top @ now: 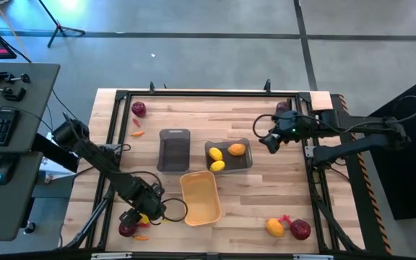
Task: Sort produce into baskets
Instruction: Put the lemon into the right black bin
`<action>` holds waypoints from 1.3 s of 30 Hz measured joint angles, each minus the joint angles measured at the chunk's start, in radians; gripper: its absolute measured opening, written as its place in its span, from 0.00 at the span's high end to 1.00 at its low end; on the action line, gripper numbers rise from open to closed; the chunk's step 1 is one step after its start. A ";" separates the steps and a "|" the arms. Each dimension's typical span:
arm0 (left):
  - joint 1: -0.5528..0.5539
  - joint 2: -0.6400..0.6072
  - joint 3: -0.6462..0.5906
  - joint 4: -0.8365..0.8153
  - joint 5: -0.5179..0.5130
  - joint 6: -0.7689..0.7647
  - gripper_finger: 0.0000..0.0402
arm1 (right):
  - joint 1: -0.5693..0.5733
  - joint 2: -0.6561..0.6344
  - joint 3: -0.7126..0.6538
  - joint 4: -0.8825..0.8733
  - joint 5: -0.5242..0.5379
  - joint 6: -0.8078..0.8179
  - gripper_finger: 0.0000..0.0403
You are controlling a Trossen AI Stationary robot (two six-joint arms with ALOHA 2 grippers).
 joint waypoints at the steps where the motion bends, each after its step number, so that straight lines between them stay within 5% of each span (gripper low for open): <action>1: -0.001 0.000 0.000 0.004 0.001 0.000 0.38 | 0.000 0.010 0.000 0.000 -0.002 -0.008 0.23; 27: 0.000 0.000 0.000 0.018 -0.013 -0.049 0.38 | 0.000 0.064 0.000 0.000 -0.018 -0.085 0.23; 39: 0.000 0.000 -0.001 0.019 -0.130 -0.026 0.24 | 0.000 0.064 0.000 0.000 -0.018 -0.092 0.23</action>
